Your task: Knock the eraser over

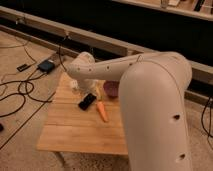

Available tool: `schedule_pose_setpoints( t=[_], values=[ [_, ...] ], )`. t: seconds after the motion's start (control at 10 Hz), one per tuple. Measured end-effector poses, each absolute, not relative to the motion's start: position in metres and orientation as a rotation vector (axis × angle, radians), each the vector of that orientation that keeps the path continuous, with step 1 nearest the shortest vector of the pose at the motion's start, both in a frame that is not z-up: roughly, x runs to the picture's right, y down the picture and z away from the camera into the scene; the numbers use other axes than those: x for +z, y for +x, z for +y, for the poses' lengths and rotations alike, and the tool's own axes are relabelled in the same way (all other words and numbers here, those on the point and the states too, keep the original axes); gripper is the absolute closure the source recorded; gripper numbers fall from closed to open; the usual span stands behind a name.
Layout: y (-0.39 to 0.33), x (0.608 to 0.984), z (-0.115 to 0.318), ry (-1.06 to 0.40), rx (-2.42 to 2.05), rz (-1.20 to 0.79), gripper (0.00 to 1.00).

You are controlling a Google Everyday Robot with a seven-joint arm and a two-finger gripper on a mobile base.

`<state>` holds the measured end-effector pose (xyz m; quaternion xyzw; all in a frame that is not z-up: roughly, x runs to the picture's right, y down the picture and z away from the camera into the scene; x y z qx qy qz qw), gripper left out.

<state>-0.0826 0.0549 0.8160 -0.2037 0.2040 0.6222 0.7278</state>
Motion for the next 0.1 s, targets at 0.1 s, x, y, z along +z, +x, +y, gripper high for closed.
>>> schedule_pose_setpoints(
  t=[0.1],
  values=[
    [-0.0826,0.8158,0.0548,-0.45,1.371,0.449,0.35]
  ],
)
